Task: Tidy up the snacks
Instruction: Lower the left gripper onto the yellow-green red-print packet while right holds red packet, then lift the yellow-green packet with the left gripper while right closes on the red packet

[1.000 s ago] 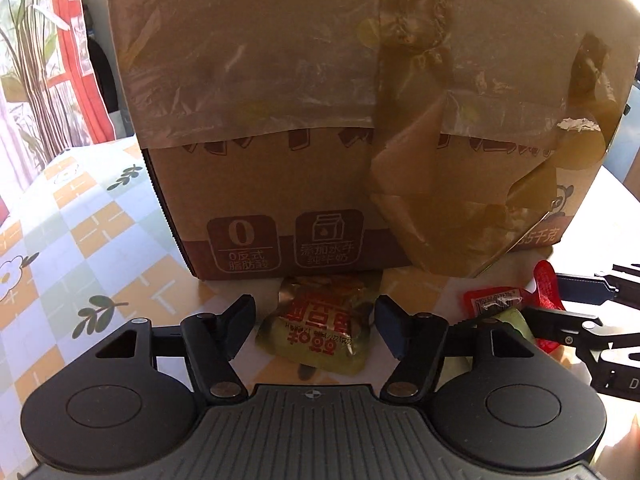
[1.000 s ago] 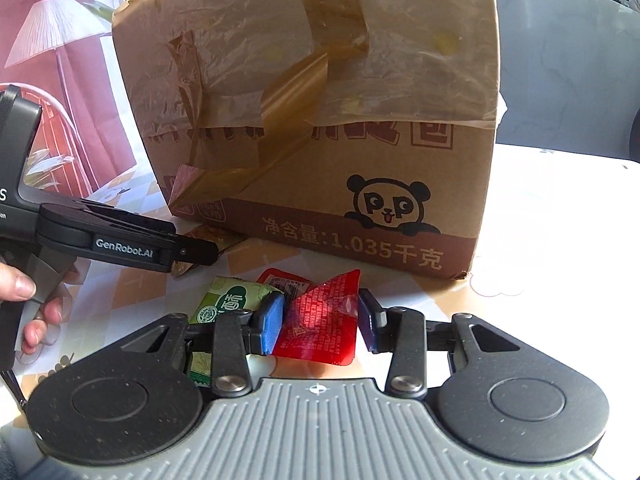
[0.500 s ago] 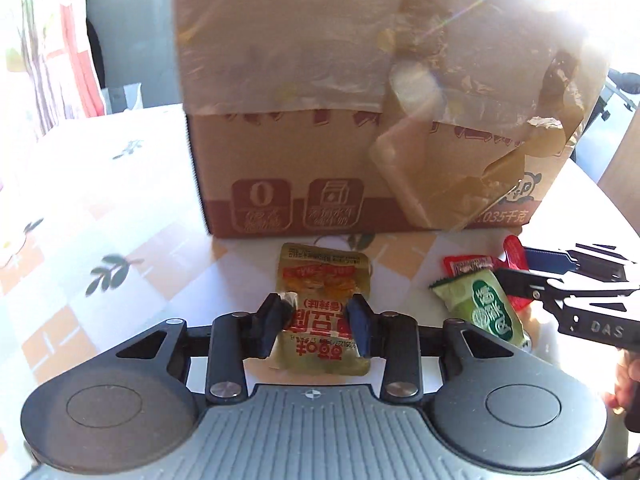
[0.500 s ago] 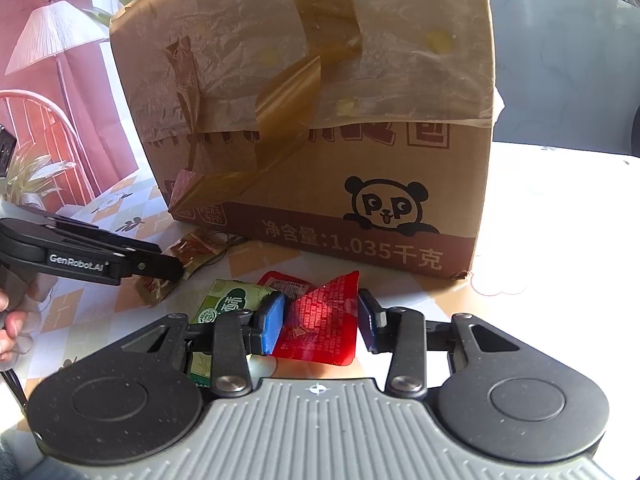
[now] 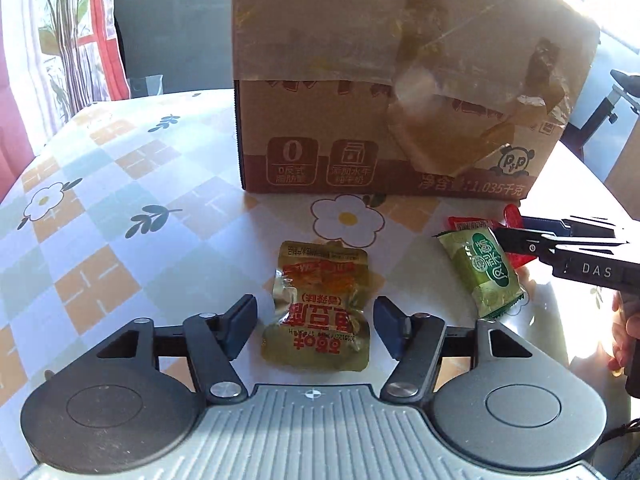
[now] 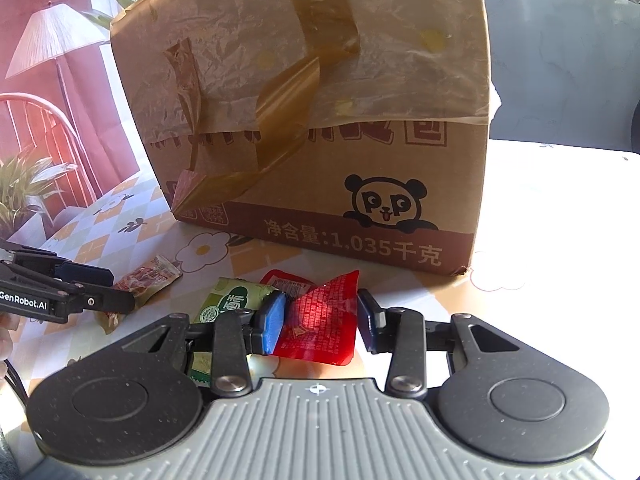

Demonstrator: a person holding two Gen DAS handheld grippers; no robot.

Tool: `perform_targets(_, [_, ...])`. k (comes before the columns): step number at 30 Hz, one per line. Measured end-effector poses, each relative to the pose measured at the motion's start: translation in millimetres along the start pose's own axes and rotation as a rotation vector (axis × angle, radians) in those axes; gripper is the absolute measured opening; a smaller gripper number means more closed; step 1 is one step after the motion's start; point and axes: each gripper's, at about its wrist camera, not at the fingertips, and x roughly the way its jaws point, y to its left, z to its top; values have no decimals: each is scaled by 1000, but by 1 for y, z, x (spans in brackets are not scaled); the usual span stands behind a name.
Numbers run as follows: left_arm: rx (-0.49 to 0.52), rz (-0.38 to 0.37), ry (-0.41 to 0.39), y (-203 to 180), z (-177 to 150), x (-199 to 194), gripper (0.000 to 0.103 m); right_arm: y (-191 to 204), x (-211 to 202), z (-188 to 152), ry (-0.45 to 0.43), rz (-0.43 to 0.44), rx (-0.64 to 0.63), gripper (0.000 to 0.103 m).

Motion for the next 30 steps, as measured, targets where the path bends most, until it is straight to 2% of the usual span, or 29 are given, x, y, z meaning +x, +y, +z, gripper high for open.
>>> perform_targets(4, [54, 53, -3, -12, 4, 9, 75, 0, 0, 0, -3, 2, -4, 41])
perform_targets(6, [52, 51, -17, -13, 7, 14, 75, 0, 1, 0, -2, 3, -4, 41])
perform_targets(8, [61, 34, -21, -14, 10, 16, 69, 0, 1, -1, -3, 2, -5, 41])
perform_targets(9, [77, 7, -16, -16, 12, 14, 56, 0, 0, -1, -4, 4, -3, 41])
perform_targets(10, [92, -18, -4, -17, 13, 13, 52, -1, 0, -1, -4, 5, -1, 41])
perform_targets(12, [121, -58, 3, -23, 10, 8, 49, -2, 0, -1, -6, 9, 3, 41])
perform_targets(14, [131, -55, -8, -25, 4, 4, 49, -3, 0, -1, -6, 13, 9, 41])
perform_targets(18, [74, -61, -10, -16, 4, -2, 48, 0, -4, -2, -20, -13, 0, 39])
perform_targets(21, [36, -56, -45, -9, 6, -12, 48, 5, -16, -5, -85, -65, -18, 34])
perform_targets(24, [11, -63, -80, -4, 9, -22, 48, 11, -26, -6, -106, -131, -42, 14])
perform_targets(25, [6, -67, -88, -3, 9, -24, 48, 12, -29, -7, -108, -143, -44, 11])
perform_targets(30, [-5, -96, -100, -5, 8, -27, 48, 0, -35, -6, -65, -131, 20, 11])
